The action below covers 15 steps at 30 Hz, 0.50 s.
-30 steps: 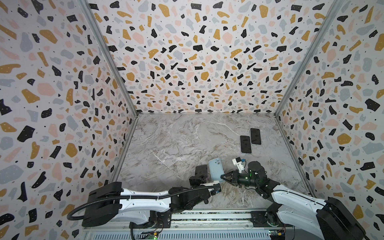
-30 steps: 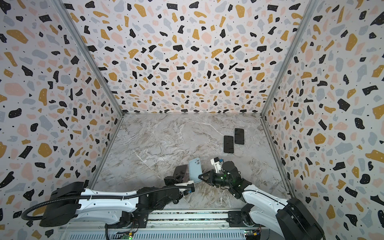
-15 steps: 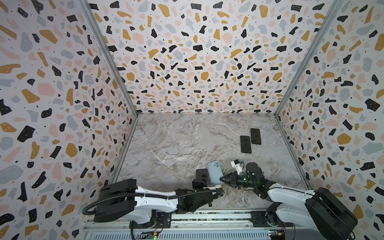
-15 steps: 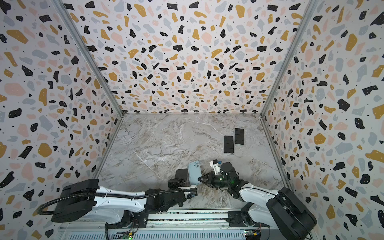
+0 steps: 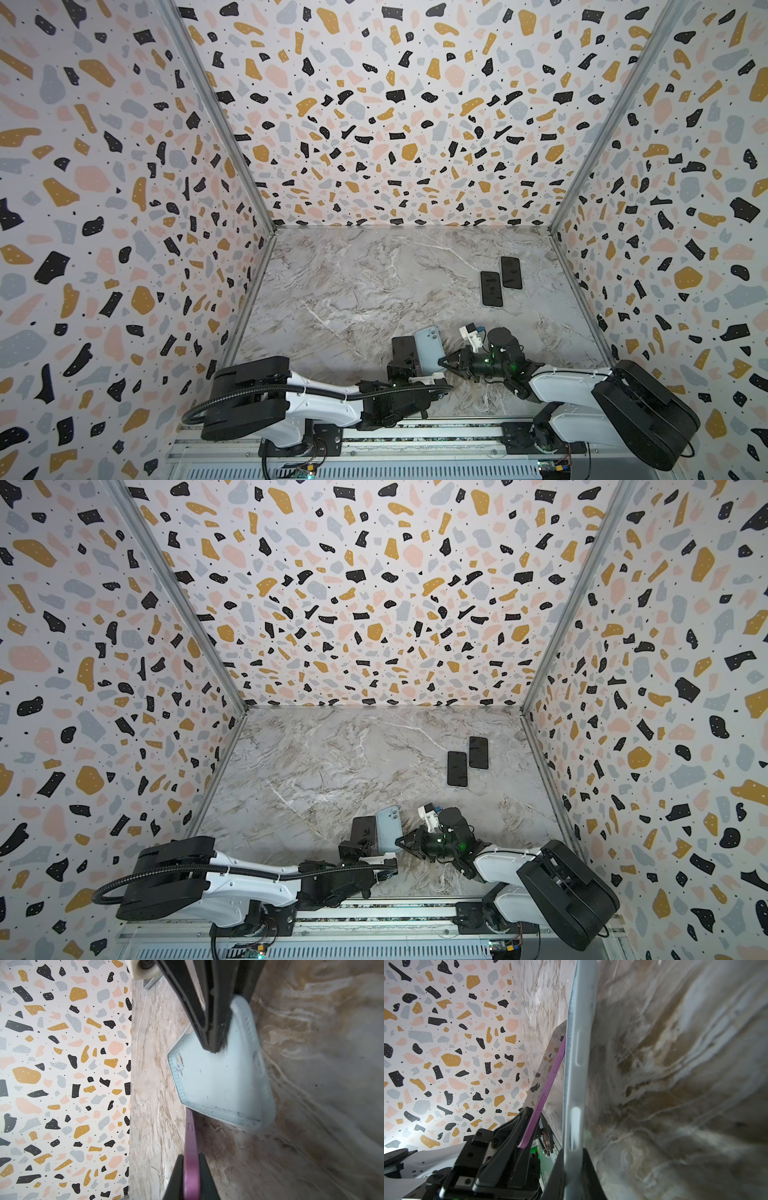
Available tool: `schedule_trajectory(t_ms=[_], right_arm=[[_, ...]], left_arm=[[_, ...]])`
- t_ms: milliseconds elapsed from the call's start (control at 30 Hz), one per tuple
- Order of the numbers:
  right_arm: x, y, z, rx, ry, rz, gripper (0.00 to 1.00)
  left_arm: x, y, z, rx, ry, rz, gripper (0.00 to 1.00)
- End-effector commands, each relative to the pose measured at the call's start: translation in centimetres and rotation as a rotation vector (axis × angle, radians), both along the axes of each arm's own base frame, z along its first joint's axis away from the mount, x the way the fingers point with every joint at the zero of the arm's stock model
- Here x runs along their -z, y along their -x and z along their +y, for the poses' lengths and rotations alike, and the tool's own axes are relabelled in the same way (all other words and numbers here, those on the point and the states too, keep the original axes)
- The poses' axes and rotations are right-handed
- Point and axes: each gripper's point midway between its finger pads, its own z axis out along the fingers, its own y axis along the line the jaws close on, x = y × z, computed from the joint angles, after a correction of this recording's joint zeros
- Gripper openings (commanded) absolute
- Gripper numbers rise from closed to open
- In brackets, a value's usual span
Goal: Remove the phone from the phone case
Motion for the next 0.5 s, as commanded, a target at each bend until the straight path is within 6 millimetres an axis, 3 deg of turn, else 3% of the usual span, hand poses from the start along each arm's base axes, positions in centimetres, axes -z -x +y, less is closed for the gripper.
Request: schedule_trajectory(t_ms=[0, 467], right_arm=[[-0.3, 0.0, 0.3, -0.001, -0.021, -0.011, 0.0], [0.4, 0.0, 0.7, -0.001, -0.019, 0.006, 0.0]], left_arm=[[1.5, 0.7, -0.4, 0.013, 0.0, 0.065, 0.0], [3.0, 1.2, -0.3, 0.02, -0.048, 0.105, 0.13]])
